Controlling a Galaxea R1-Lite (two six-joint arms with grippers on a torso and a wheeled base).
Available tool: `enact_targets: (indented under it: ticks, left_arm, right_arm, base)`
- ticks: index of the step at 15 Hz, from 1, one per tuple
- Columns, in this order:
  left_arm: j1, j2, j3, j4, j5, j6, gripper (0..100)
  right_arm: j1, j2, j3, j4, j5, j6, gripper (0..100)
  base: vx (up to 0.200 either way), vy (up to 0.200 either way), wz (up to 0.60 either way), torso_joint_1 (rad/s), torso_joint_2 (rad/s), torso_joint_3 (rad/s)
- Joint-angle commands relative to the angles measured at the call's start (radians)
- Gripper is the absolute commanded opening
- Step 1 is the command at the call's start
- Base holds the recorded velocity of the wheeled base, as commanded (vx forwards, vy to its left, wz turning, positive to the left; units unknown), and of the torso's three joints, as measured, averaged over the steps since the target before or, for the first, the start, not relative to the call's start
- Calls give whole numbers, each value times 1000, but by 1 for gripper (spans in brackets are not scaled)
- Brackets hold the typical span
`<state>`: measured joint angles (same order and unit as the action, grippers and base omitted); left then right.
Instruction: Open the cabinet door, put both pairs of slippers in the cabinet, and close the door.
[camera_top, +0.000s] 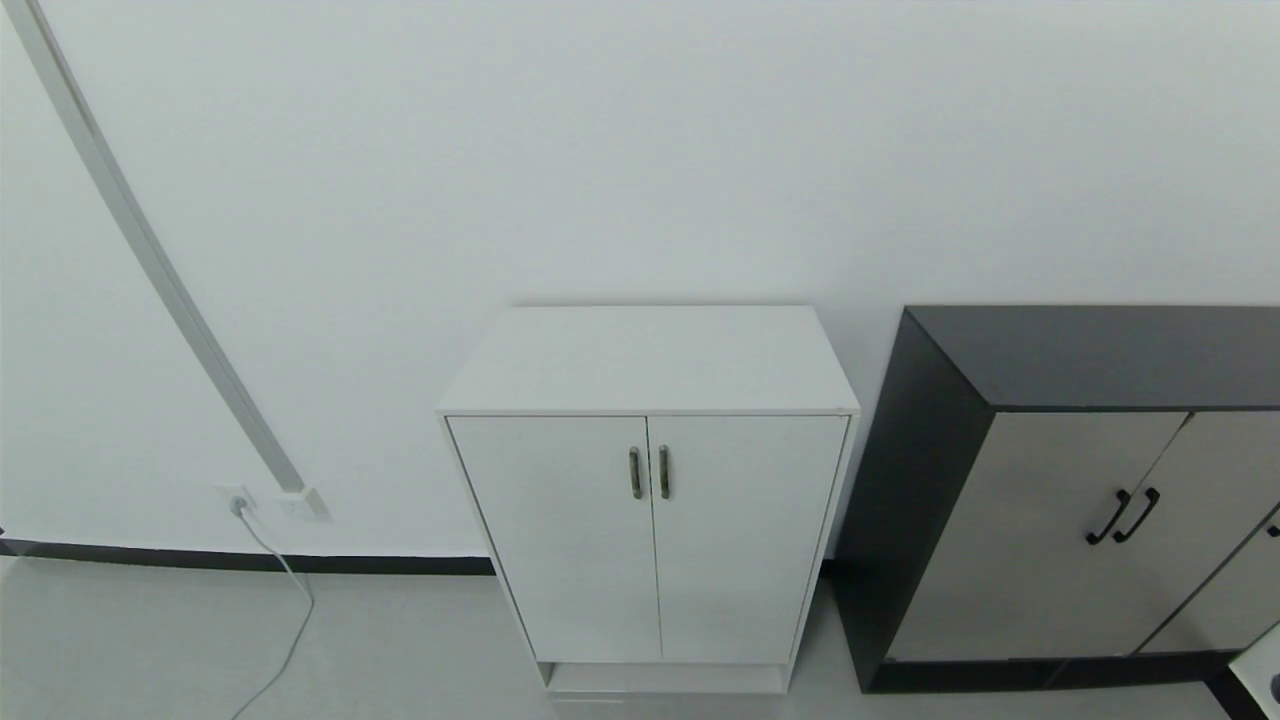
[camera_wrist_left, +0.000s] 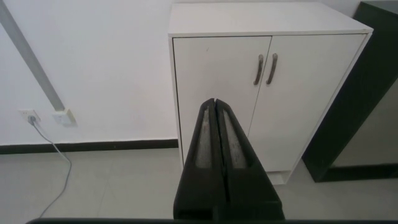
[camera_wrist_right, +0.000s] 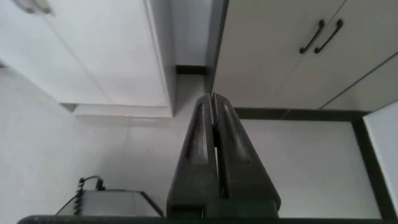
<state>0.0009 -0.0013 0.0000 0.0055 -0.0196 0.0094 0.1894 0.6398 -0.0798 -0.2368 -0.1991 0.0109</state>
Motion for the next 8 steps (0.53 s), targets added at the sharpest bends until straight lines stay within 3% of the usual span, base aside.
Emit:
enact_targets:
  ticks: [1,3,8]
  left_arm:
    - [1,1,0,1,0,0,0]
    - [1,1,0,1,0,0,0]
    - [1,1,0,1,0,0,0]
  right_arm:
    - [-1,-241,-12,143,24,0,0]
    - [4,-273,-12,183,26,0,0]
    - [13,-354,80,232,139,-14,0]
  base:
    - [0,0,0,0,0,0]
    - [0,0,0,0,0,0]
    - [0,0,0,0,0,0]
